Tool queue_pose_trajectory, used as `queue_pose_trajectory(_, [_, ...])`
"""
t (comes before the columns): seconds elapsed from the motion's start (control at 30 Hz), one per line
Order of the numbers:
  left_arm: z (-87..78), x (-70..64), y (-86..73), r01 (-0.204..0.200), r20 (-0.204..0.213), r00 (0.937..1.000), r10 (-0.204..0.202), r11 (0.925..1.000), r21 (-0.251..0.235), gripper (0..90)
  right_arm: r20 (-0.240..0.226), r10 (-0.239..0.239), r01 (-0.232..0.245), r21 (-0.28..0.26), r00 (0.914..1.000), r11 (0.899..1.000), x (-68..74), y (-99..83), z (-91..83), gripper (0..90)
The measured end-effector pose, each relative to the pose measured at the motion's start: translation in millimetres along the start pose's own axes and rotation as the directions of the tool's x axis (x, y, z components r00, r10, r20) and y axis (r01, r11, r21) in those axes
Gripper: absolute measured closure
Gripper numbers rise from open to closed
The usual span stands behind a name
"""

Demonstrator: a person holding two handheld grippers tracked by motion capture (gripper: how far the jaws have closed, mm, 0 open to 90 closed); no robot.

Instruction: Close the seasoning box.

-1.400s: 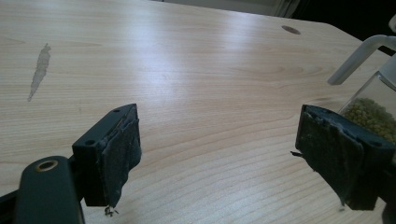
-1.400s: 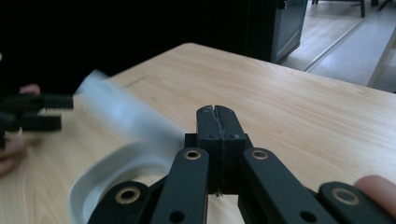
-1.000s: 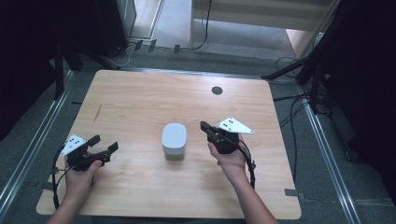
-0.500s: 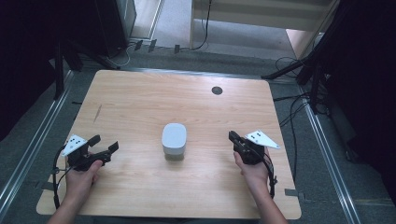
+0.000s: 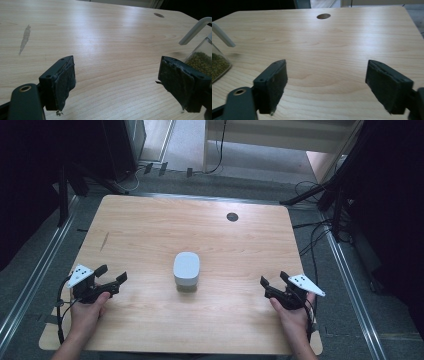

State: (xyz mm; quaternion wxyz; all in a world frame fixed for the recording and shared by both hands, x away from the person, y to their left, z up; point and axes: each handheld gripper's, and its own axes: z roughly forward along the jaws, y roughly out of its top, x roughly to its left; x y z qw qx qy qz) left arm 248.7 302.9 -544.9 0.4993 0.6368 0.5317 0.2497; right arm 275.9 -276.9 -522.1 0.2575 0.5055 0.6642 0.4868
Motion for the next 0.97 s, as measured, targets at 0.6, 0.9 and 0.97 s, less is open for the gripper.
queue_pose_trajectory(0.6, [-0.5,-0.2,-0.2,0.004,-0.004,1.0,-0.004,1.0,-0.004,14.2,0.089,0.012,-0.013,0.02,0.996,1.0,-39.7,-30.2,-48.4,4.2])
queue_pose_trajectory(0.9, [-1.3,0.0,-0.2,0.004,-0.005,1.0,-0.004,0.9999,-0.01,14.2,0.12,0.003,-0.001,-0.011,0.9928,1.0,-39.0,-35.7,-52.0,4.1])
queue_pose_trajectory(0.97, [-1.1,-0.1,-0.1,0.003,-0.005,1.0,-0.003,1.0,-0.007,14.3,0.121,0.007,-0.006,-0.01,0.9926,1.0,-39.3,-35.9,-51.3,4.4])
